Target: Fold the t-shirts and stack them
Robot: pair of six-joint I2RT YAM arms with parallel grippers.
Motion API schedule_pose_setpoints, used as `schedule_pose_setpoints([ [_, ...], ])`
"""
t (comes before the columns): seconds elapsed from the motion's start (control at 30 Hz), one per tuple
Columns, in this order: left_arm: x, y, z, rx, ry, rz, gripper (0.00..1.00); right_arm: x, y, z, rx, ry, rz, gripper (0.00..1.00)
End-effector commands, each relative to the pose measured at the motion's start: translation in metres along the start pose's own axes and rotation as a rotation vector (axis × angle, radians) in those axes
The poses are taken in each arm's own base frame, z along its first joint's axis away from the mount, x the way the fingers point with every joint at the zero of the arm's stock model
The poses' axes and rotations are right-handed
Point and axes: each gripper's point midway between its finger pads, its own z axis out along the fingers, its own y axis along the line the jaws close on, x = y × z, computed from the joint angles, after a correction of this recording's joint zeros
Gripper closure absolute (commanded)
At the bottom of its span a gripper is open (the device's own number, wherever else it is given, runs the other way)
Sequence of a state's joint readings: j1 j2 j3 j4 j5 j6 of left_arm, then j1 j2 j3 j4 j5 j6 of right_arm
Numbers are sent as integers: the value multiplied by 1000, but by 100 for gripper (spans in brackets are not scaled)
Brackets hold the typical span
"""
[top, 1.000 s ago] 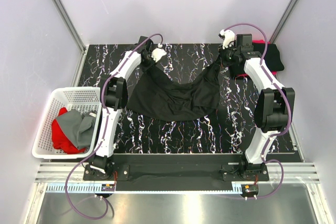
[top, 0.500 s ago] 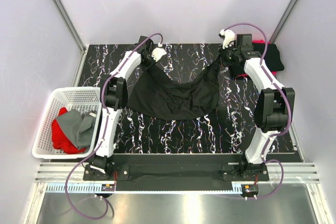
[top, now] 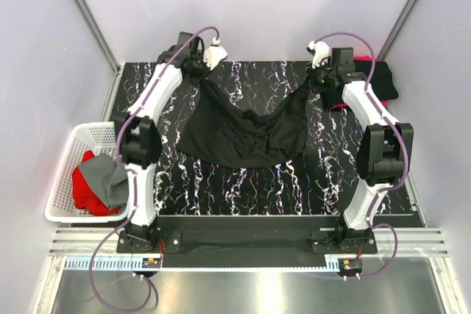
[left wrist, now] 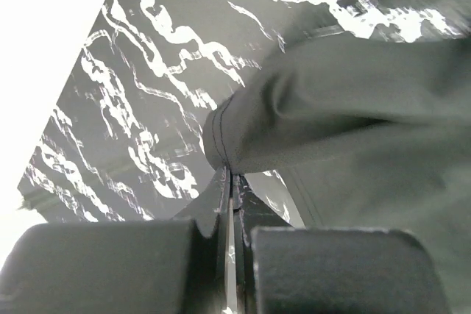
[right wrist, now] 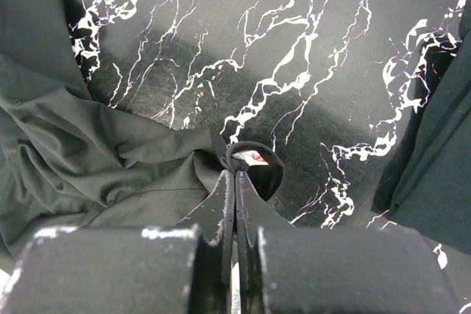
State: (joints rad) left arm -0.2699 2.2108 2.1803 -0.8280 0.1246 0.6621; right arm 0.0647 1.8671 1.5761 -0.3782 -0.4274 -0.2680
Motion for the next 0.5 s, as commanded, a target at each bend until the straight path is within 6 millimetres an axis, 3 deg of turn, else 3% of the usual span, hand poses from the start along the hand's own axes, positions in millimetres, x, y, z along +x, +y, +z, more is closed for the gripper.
schedule_pose_setpoints([
  [0.0, 15, -28, -29, 62, 8, 1, 100, -34, 2, -23, 33, -96, -46, 100],
  [0.13, 24, -48, -58, 94, 0, -25, 100, -48, 7, -44, 49, -132, -56, 100],
  [0.2, 13, -45, -89, 60, -45, -26, 100, -61, 5, -59, 79, -168, -35, 100],
  [0.23, -1, -37, -114, 15, -100, -26, 100, -80, 5, -77, 101, -218, -36, 100],
  [0.3, -16, -23, -140, -60, -163, -27, 100, -102, -2, -101, 158, -279, -19, 100],
  [0.33, -33, -9, -168, -137, -228, -21, 100, -125, -2, -122, 188, -344, -26, 100],
  [0.37, -36, -6, -177, -160, -242, -13, 100, -136, 0, -132, 192, -373, -31, 100],
  [0.47, -63, 20, -229, -303, -347, 11, 100, -175, 3, -178, 234, -493, -46, 100],
])
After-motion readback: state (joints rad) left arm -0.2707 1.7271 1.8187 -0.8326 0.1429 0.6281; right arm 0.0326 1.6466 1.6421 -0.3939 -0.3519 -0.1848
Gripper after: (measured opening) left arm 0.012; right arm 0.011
